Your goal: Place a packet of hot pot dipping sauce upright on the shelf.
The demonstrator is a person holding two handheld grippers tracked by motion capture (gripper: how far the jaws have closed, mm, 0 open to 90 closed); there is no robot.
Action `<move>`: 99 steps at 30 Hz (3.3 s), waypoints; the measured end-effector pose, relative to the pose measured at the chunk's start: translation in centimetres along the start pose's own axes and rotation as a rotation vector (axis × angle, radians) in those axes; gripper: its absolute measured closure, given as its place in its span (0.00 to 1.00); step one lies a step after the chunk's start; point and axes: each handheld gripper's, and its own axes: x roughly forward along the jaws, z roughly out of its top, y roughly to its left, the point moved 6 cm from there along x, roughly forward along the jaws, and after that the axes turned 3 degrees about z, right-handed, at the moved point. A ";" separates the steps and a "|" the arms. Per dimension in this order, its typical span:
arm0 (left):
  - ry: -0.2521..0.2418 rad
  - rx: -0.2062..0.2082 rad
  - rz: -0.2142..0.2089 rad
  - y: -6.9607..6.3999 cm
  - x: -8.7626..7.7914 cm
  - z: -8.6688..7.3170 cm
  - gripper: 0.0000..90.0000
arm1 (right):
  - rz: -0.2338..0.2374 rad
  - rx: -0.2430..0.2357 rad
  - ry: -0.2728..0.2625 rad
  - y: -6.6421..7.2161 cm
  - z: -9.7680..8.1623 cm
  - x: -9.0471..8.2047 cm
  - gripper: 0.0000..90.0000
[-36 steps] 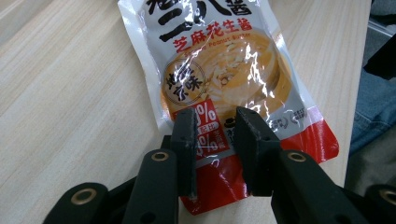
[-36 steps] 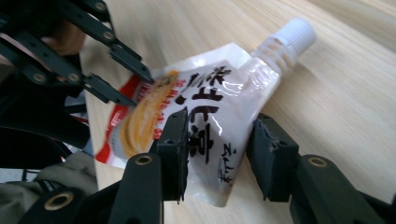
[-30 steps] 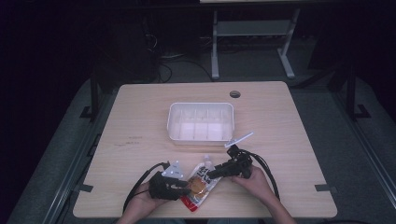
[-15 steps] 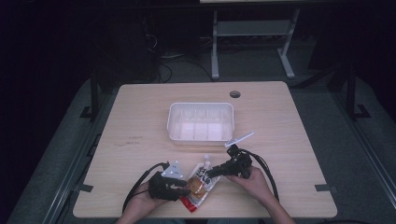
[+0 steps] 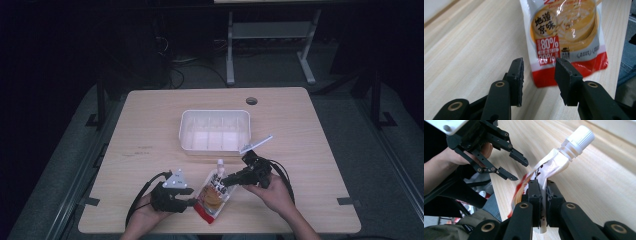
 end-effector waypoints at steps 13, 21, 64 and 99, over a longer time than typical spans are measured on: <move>-0.026 -0.018 0.056 1.1 -1.2 -0.5 0.62 | -0.103 -0.063 -0.016 2.6 2.5 -3.0 0.95; -0.036 -0.043 0.082 1.8 -1.7 -0.9 0.59 | -0.154 -0.050 -0.014 2.7 3.4 -4.3 0.96; -0.105 -0.147 0.225 5.2 -4.7 -2.7 0.46 | -0.289 0.084 -0.162 1.9 12.9 -8.0 0.96; -0.130 -0.157 0.226 5.6 -5.3 -2.9 0.38 | -0.428 0.156 -0.216 -2.3 18.8 -4.9 0.96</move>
